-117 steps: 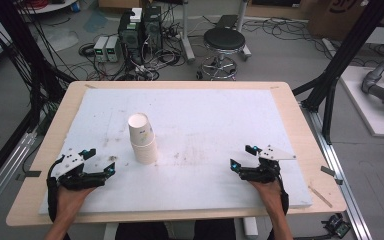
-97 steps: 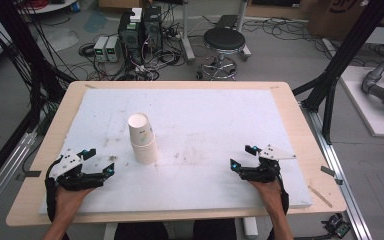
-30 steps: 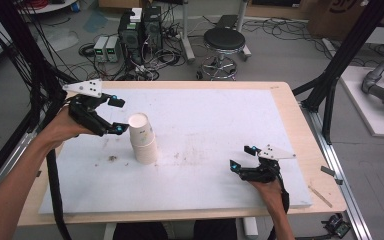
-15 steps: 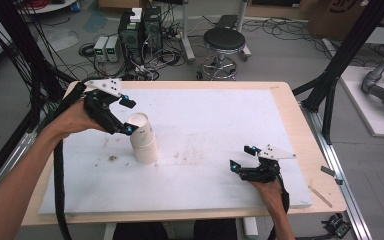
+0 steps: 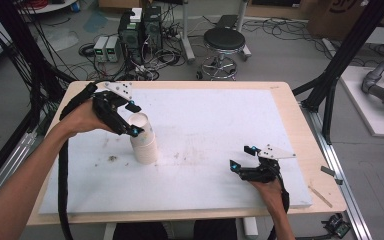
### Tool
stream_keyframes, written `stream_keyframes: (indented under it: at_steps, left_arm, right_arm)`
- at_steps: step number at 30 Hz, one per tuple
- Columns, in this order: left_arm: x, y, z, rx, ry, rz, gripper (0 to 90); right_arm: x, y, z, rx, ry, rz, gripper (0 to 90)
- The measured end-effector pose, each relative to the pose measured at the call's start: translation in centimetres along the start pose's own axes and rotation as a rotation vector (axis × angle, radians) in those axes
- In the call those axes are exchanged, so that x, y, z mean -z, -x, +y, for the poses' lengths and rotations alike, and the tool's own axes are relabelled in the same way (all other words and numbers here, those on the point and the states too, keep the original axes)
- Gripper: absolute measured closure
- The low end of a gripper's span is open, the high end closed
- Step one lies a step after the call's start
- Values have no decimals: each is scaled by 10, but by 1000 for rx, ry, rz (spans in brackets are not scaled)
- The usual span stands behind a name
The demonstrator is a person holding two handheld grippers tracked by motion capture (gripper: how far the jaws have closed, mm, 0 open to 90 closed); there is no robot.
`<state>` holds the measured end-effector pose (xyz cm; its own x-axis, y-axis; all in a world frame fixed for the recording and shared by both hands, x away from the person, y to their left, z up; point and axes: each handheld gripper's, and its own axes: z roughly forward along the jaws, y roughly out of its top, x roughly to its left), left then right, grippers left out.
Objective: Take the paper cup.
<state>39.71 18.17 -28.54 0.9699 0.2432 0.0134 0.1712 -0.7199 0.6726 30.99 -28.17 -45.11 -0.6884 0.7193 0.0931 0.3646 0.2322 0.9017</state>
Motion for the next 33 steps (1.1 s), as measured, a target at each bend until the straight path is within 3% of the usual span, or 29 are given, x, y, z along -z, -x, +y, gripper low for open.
stream_keyframes:
  at_steps: [14,33]
  left_arm:
    - [-1,-1,1,-3,1,-10,339]
    - [6,-1,4,3,18,-7,349]
  right_arm:
    - [0,0,0,-5,-4,2,157]
    - [-1,1,0,-5,-3,3,157]
